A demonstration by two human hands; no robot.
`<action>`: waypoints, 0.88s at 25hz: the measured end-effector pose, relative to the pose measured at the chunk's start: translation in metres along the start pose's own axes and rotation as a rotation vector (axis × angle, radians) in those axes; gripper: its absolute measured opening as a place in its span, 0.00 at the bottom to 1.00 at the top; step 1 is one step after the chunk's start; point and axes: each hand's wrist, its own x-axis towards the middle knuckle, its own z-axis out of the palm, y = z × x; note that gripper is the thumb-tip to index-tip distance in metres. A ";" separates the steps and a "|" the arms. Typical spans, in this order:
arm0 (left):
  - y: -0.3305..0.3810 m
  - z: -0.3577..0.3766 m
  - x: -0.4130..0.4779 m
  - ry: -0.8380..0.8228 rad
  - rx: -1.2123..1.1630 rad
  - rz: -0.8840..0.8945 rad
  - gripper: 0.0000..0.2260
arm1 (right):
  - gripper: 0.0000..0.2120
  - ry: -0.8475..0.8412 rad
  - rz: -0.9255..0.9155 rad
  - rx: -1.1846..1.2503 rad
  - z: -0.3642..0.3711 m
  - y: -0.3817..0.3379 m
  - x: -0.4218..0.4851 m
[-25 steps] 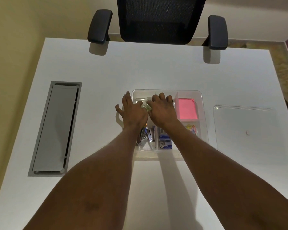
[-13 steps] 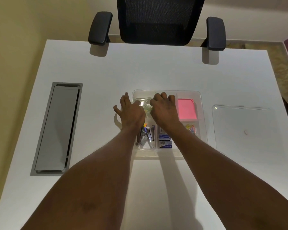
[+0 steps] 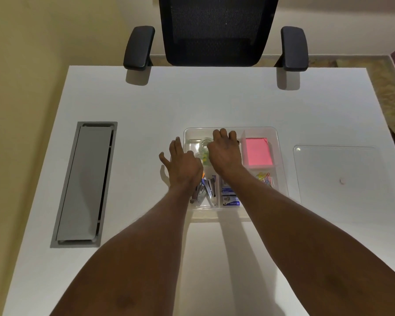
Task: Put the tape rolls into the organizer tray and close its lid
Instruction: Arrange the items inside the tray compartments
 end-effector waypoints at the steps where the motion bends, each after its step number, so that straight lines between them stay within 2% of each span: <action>1: 0.000 0.000 -0.001 -0.003 -0.009 -0.002 0.14 | 0.11 0.000 0.004 0.007 0.001 0.000 0.000; 14: 0.011 -0.001 -0.006 -0.039 -0.154 -0.044 0.17 | 0.07 0.023 -0.007 0.014 -0.006 -0.001 -0.004; 22: 0.008 0.005 -0.007 -0.020 -0.186 -0.104 0.15 | 0.16 0.048 -0.006 0.092 0.000 0.013 -0.016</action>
